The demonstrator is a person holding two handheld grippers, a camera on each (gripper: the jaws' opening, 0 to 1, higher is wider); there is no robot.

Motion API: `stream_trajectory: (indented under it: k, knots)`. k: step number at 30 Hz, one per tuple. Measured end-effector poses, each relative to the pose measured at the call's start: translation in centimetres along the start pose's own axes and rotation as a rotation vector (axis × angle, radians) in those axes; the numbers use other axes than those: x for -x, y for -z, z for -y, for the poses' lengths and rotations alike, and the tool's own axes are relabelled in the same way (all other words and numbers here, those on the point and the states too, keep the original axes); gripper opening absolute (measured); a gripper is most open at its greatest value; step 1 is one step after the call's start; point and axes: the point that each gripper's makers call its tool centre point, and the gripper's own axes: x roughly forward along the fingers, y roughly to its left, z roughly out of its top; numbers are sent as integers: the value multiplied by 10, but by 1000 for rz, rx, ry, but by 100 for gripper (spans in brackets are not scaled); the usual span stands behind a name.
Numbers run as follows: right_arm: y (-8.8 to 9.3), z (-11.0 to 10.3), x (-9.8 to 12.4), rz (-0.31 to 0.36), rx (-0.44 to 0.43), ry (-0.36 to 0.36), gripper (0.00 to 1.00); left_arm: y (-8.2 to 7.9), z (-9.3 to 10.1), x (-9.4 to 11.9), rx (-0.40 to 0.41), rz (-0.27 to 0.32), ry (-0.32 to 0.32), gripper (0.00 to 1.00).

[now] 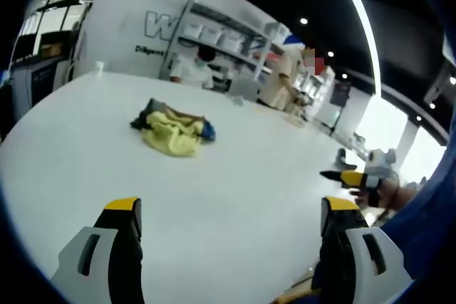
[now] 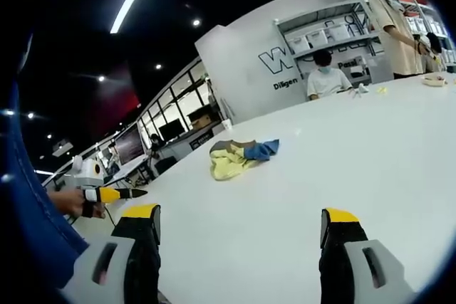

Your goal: Fold the garment on the visible template until the final outline fits inside the template.

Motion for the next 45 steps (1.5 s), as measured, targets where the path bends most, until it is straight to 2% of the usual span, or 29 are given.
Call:
stream_trajectory:
  k: [10, 34, 45]
  knots:
    - [-3, 1, -2, 6, -3, 4, 90, 2, 1, -3, 0, -8, 7, 99]
    - [3, 0, -1, -17, -10, -1, 87, 6, -1, -4, 5, -19, 13, 99]
    - [2, -1, -13, -38, -14, -12, 84, 5, -6, -11, 10, -34, 18, 99]
